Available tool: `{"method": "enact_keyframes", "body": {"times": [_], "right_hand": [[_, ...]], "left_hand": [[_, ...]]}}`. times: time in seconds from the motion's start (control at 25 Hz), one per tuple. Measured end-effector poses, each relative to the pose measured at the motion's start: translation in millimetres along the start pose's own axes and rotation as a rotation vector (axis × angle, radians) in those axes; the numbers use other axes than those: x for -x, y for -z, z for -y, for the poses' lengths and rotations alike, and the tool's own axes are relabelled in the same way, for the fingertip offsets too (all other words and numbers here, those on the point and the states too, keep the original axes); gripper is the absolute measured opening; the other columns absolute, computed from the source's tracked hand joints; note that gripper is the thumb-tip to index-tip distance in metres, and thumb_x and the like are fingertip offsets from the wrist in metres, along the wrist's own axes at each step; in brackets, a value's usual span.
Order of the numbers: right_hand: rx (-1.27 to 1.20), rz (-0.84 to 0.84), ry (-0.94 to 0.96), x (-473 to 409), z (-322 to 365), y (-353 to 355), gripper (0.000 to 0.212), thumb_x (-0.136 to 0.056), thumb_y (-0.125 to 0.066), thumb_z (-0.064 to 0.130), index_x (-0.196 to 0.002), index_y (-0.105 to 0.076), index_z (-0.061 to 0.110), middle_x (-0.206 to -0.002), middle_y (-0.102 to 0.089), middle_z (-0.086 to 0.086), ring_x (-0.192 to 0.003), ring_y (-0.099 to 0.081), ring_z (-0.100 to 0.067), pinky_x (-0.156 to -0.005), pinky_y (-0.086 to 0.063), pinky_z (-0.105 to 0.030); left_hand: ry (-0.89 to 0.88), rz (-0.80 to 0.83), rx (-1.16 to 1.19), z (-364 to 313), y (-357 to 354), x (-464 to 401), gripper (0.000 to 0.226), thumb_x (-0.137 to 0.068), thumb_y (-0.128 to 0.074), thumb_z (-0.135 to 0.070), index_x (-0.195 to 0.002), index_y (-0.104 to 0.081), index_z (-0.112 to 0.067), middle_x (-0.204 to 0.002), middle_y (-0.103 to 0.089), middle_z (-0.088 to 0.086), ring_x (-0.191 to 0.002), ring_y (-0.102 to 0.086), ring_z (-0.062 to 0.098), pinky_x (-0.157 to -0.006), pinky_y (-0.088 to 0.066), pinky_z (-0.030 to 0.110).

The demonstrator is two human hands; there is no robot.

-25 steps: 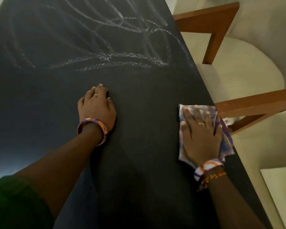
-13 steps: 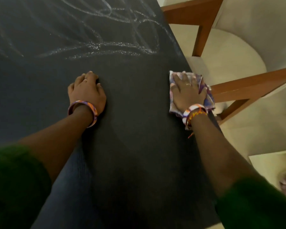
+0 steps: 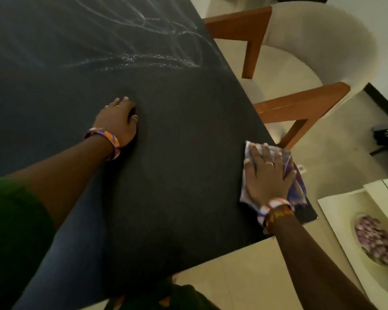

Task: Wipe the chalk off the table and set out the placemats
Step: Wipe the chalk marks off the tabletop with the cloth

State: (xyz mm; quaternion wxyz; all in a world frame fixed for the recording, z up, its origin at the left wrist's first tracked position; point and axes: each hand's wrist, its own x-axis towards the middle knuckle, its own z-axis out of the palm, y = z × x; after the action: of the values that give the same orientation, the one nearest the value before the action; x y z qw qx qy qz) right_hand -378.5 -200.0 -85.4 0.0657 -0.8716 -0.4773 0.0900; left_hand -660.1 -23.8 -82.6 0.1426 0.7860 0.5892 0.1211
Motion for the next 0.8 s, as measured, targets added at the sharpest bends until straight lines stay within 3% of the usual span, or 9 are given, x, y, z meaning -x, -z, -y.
{"method": "enact_keyframes", "body": {"times": [0.16, 0.28, 0.4, 0.48, 0.64, 0.8], "right_hand": [[0.012, 0.033, 0.142, -57, 100, -14, 0.048, -0.101, -0.028, 0.041, -0.148, -0.02, 0.039, -0.16, -0.009, 0.007, -0.147, -0.002, -0.027, -0.11, 0.002, -0.068], [-0.004, 0.084, 0.451, -14, 184, -36, 0.047, -0.1, -0.031, 0.041, -0.146, -0.025, 0.042, -0.159, -0.012, 0.01, -0.146, -0.003, -0.022, -0.109, 0.006, -0.067], [0.033, 0.161, 0.72, 53, 200, -43, 0.047, -0.099, -0.033, 0.043, -0.145, -0.028, 0.043, -0.158, -0.014, 0.013, -0.147, -0.002, -0.019, -0.111, 0.006, -0.062], [0.016, 0.092, 0.586, 61, 160, -36, 0.047, -0.098, -0.035, 0.045, -0.144, -0.028, 0.045, -0.157, -0.017, 0.016, -0.146, -0.003, -0.014, -0.112, 0.004, -0.061], [-0.015, -0.008, -0.044, 77, 50, -12, 0.047, -0.099, -0.033, 0.043, -0.145, -0.025, 0.044, -0.158, -0.014, 0.007, -0.146, -0.005, -0.021, -0.11, -0.002, -0.067], [-0.009, 0.022, -0.144, 109, 80, -21, 0.048, -0.1, -0.029, 0.044, -0.147, -0.022, 0.041, -0.16, -0.007, 0.003, -0.146, -0.001, -0.028, -0.109, 0.0, -0.068]], "left_hand": [[-0.059, 0.037, -0.026, 20, 9, 58, 0.042, -0.096, -0.044, -0.019, -0.137, -0.042, -0.011, -0.15, -0.033, 0.009, -0.139, -0.028, 0.027, -0.112, -0.027, 0.041], [-0.053, 0.032, -0.048, 40, 22, 100, 0.039, -0.094, -0.047, -0.018, -0.133, -0.048, -0.012, -0.146, -0.039, 0.008, -0.135, -0.035, 0.027, -0.107, -0.032, 0.042], [-0.052, -0.007, -0.036, 64, 35, 139, 0.036, -0.092, -0.05, -0.014, -0.128, -0.054, -0.009, -0.142, -0.045, 0.011, -0.132, -0.04, 0.029, -0.105, -0.034, 0.043], [-0.059, -0.026, -0.011, 80, 41, 157, 0.035, -0.091, -0.052, -0.011, -0.125, -0.056, -0.007, -0.139, -0.048, 0.012, -0.131, -0.042, 0.03, -0.105, -0.035, 0.043], [-0.083, -0.005, 0.014, 116, 57, 202, 0.032, -0.091, -0.053, -0.014, -0.122, -0.059, -0.009, -0.137, -0.05, 0.01, -0.129, -0.044, 0.028, -0.102, -0.039, 0.044], [-0.046, -0.038, 0.004, 149, 79, 258, 0.03, -0.09, -0.054, -0.016, -0.119, -0.061, -0.011, -0.131, -0.055, 0.011, -0.121, -0.051, 0.03, -0.096, -0.044, 0.043]]}}
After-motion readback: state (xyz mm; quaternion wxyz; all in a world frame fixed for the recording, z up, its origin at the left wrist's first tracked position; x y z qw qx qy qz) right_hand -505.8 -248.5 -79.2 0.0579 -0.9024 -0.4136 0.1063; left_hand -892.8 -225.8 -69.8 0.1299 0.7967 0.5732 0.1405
